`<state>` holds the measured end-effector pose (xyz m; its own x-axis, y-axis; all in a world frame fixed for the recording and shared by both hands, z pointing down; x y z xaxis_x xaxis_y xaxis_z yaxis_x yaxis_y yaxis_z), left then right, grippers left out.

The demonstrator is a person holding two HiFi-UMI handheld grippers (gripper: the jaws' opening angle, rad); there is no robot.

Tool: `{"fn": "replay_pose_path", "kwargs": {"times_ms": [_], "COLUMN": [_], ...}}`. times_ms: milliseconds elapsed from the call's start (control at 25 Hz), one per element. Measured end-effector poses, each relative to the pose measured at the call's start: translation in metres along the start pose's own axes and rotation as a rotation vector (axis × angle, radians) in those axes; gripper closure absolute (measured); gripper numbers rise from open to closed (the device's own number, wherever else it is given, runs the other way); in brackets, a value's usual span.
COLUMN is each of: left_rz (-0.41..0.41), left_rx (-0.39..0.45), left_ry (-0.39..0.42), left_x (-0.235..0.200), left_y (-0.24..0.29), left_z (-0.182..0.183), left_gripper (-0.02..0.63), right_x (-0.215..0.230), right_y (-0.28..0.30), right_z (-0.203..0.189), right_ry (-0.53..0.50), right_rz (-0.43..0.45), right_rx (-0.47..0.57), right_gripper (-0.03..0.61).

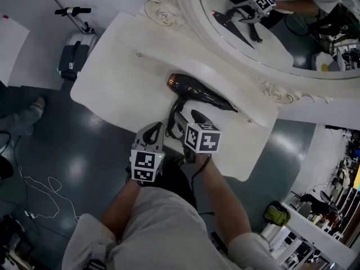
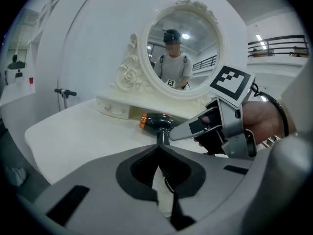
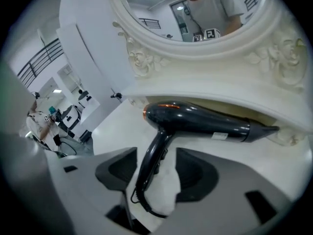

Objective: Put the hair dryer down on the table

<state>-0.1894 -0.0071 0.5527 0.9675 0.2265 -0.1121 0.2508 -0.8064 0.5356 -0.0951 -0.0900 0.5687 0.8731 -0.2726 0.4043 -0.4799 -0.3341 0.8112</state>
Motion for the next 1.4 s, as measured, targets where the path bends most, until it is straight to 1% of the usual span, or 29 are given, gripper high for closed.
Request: {"fn": "replay_pose_path", "kwargs": {"times_ms": [80, 120, 160, 240, 360, 400, 560, 680, 840, 960, 1080, 1280, 1400], "left_rz": [-0.011, -0.016, -0.019, -0.022, -0.013, -0.010, 0.009, 0.027, 0.044, 0.037, 0.028, 0.008, 0.005], "left_rx": [0.008, 0.014, 0.019, 0.033, 0.059, 0.070, 0.122, 0.195, 0.289, 0.341, 0.374, 0.390, 0.416], "left_ry": [0.000, -0.010, -0.022, -0.032, 0.015, 0.029, 0.059, 0.094, 0.100, 0.119, 0.145, 0.144, 0.157], "left_x": [0.011, 0.016, 0.022, 0.032, 0.049, 0.057, 0.079, 0.091, 0.125, 0.156, 0.186, 0.237, 0.260], "left_y": [0.000, 0.000, -0.001, -0.002, -0.007, -0.010, -0.029, -0.043, -0.067, -0.077, -0.083, -0.099, -0.103], "left_z": [0.009, 0.013, 0.016, 0.022, 0.035, 0.040, 0.062, 0.087, 0.113, 0.128, 0.136, 0.131, 0.131], "left_gripper": [0.607, 0.606, 0.606, 0.606, 0.606, 0.606, 0.606, 0.606, 0.607, 0.606, 0.607, 0.606, 0.606], "right_x": [0.005, 0.009, 0.012, 0.013, 0.012, 0.012, 0.015, 0.012, 0.015, 0.025, 0.038, 0.061, 0.073], "right_y": [-0.014, -0.022, -0.029, -0.042, -0.068, -0.079, -0.131, -0.170, -0.228, -0.263, -0.292, -0.331, -0.346], "right_z": [0.003, 0.005, 0.005, 0.007, 0.007, 0.005, 0.000, 0.010, 0.009, 0.003, -0.005, -0.033, -0.041], "right_ry": [0.004, -0.001, -0.013, -0.042, -0.101, -0.124, -0.217, -0.272, -0.318, -0.339, -0.334, -0.297, -0.295], "right_rz": [0.018, 0.021, 0.024, 0.053, 0.121, 0.133, 0.117, 0.109, 0.104, 0.110, 0.117, 0.121, 0.126], "right_rx": [0.055, 0.087, 0.119, 0.186, 0.287, 0.316, 0.450, 0.574, 0.703, 0.757, 0.803, 0.826, 0.842], "right_gripper": [0.465, 0.518, 0.546, 0.559, 0.563, 0.563, 0.563, 0.563, 0.563, 0.563, 0.563, 0.565, 0.565]}}
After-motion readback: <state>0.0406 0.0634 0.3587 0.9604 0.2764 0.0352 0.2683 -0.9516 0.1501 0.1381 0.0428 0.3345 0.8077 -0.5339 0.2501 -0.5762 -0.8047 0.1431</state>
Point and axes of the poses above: the fingertips, and each gripper's own axes: y forward along the fingers, x to its right, z out of its top, the point moved 3 cm from there along -y, backward along the fingers, and after that the axes turned 12 degrees about y, right-handed, at the moved point
